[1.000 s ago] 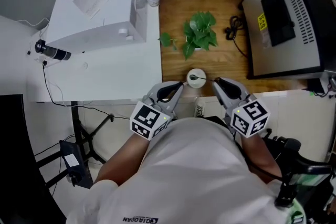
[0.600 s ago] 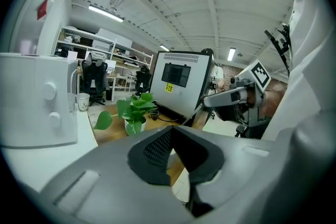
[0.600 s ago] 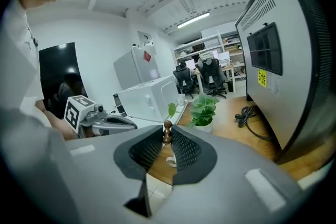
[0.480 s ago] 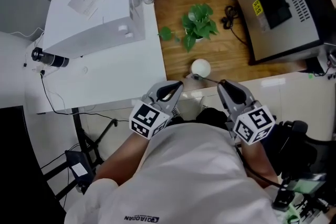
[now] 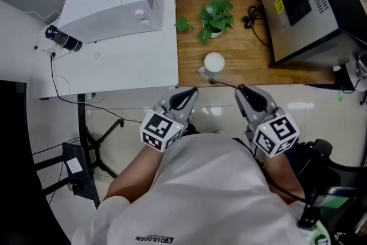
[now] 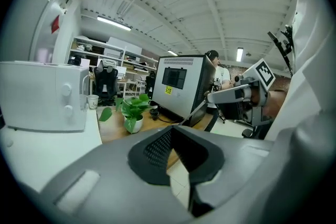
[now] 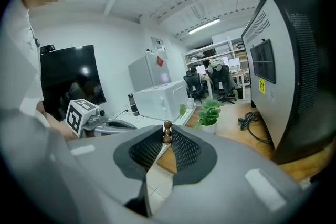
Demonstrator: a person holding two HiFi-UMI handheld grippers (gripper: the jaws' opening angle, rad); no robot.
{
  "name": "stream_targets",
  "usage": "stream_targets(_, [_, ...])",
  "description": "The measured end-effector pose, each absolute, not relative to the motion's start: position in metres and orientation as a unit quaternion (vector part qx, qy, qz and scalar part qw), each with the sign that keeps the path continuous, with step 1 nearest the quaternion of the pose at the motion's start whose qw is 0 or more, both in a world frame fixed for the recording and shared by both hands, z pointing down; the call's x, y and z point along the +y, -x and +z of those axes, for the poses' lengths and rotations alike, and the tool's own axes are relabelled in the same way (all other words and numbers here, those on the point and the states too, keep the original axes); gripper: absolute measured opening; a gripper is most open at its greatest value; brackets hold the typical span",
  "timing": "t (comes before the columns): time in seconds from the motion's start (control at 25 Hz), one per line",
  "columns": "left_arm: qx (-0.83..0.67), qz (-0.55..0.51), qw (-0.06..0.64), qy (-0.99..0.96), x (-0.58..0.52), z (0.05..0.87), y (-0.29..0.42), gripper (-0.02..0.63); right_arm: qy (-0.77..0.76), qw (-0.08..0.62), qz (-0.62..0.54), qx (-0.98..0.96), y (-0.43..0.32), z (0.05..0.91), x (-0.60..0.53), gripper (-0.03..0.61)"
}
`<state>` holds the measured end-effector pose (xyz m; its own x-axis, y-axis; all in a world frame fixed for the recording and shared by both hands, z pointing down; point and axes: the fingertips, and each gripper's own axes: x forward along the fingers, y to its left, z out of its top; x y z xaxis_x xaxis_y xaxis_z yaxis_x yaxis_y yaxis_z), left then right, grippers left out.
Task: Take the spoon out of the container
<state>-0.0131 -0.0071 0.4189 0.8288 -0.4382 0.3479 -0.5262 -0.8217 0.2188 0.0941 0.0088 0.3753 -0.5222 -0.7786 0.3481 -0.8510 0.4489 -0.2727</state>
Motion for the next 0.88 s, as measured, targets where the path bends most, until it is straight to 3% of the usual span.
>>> stream_targets(0.44, [-0.305, 0.144, 0.146, -0.93, 0.101, 0.414, -0.026, 0.005, -0.448, 0.09, 0.205, -0.866, -0.144, 0.376, 0.104, 0.057])
stream_targets(0.88, [-0.313, 0.142, 0.163, -0.925, 0.127, 0.416, -0.016, 0.005, -0.448, 0.09, 0.199, -0.867, -0.141, 0.374, 0.13, 0.057])
